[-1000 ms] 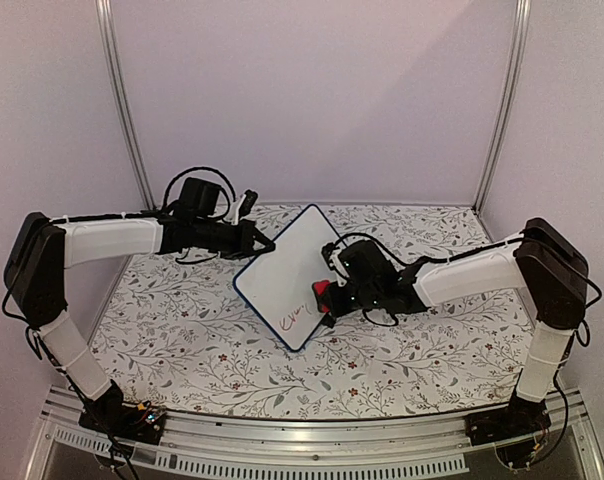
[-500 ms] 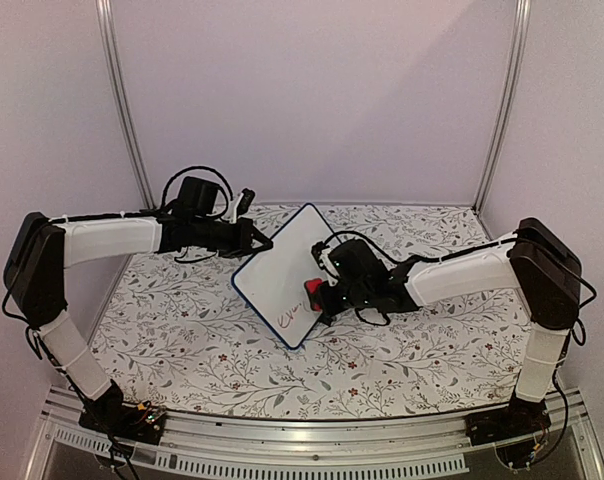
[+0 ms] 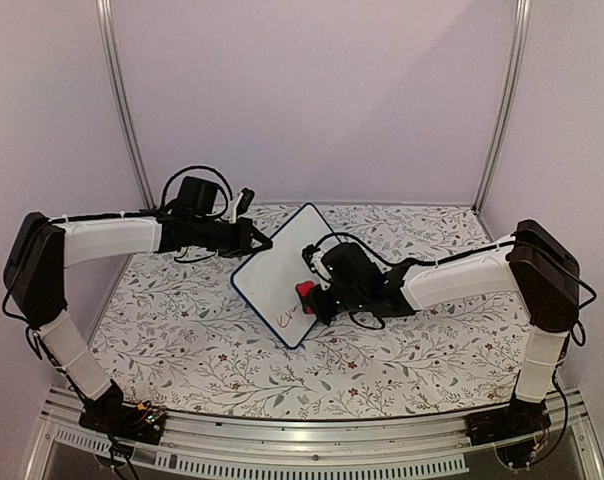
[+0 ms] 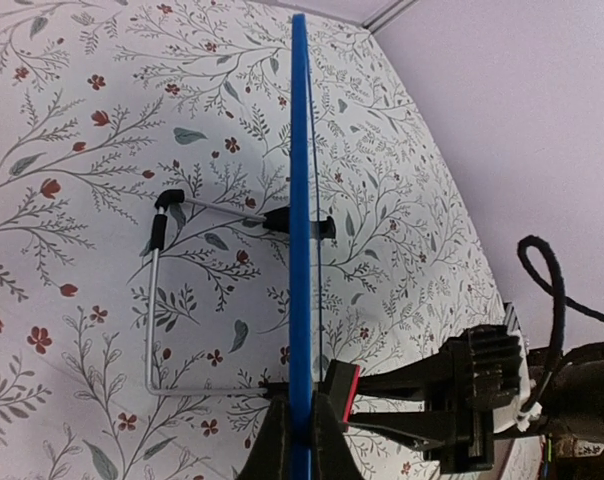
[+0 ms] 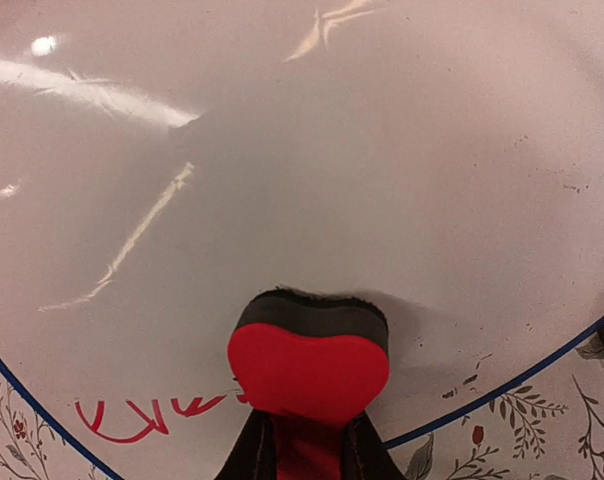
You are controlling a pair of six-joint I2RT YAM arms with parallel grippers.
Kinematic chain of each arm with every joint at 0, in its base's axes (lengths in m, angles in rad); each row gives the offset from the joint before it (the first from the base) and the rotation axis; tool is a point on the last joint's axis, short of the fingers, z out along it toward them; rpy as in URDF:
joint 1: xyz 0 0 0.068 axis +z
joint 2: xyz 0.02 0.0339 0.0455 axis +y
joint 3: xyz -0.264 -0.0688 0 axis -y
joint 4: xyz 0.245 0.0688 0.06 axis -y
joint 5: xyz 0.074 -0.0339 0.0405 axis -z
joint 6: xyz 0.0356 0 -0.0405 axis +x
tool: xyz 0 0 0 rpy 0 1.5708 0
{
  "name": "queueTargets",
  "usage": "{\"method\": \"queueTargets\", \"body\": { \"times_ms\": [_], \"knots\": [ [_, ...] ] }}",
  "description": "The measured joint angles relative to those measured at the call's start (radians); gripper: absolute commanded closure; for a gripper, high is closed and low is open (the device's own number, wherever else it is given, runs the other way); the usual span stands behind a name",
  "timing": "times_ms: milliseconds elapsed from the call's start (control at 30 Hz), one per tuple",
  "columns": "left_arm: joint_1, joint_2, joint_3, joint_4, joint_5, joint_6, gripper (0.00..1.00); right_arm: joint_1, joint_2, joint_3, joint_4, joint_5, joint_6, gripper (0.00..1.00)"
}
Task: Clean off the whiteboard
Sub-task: Erase the whiteboard at the center of the board.
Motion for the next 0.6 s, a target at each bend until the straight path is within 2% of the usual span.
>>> {"method": "queueTargets", "body": {
  "times_ms": [600],
  "knots": [
    [0.003, 0.000, 0.000, 0.002, 0.005, 0.029, 1.00, 0.098, 0.016, 0.022, 0.023, -0.002, -0.045, 1.00]
  ]
}}
